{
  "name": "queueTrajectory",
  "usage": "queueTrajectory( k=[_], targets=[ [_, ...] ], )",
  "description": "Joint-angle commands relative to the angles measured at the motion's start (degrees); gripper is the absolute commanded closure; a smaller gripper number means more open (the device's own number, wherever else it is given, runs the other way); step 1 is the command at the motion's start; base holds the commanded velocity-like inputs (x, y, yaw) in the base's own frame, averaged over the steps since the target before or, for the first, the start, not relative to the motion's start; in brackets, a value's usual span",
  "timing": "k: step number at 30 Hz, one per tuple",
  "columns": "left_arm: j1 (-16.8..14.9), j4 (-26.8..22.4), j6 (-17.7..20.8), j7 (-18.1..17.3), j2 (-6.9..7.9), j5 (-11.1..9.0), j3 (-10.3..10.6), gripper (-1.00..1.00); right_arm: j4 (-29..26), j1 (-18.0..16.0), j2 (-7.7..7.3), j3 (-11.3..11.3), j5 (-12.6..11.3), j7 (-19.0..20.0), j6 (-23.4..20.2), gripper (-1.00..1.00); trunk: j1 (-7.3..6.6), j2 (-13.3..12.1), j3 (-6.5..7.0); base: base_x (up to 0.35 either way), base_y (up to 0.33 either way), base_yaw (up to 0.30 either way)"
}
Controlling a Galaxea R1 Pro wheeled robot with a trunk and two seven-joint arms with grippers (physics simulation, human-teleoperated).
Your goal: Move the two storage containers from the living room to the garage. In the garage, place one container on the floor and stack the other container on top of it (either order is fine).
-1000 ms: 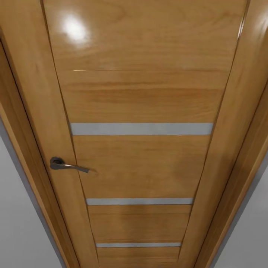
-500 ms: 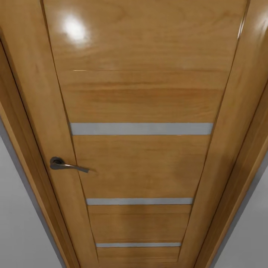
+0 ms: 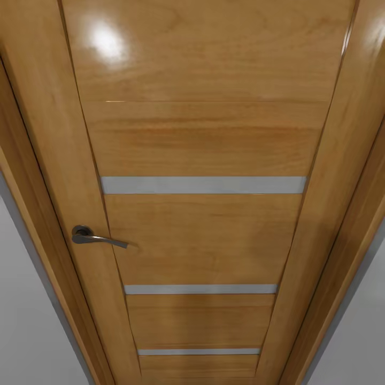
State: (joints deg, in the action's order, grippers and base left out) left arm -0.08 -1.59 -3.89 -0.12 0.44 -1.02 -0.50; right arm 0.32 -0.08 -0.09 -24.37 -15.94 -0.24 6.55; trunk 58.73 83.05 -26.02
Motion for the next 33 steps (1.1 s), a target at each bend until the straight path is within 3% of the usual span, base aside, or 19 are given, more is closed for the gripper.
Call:
queueTrajectory(
  k=[1,6,15,33],
  targets=[
    [-0.01,0.00,-0.15,0.00,0.00,-0.12,-0.03,-1.00,0.04,-0.01,0.00,-0.45,-0.55,-0.06,0.25,-1.00,0.00,0.02,-0.04,0.000,0.000,0.000],
    [-0.01,0.00,-0.15,0.03,0.00,-0.12,-0.07,-1.00,0.04,-0.01,0.00,-0.42,-0.54,-0.06,0.28,-1.00,0.00,0.02,-0.04,-0.091,0.000,0.000],
    [-0.01,0.00,-0.15,0.03,0.00,-0.08,-0.07,-1.00,0.04,-0.01,0.00,-0.41,-0.59,-0.10,0.26,-1.00,0.00,0.02,-0.04,-0.305,0.000,0.000],
    [-0.01,0.00,-0.15,0.03,0.00,-0.06,-0.05,-1.00,0.04,-0.01,-0.05,-0.41,-0.50,-0.04,0.35,-1.00,0.00,0.02,-0.04,-0.014,0.000,0.000]
  ],
)
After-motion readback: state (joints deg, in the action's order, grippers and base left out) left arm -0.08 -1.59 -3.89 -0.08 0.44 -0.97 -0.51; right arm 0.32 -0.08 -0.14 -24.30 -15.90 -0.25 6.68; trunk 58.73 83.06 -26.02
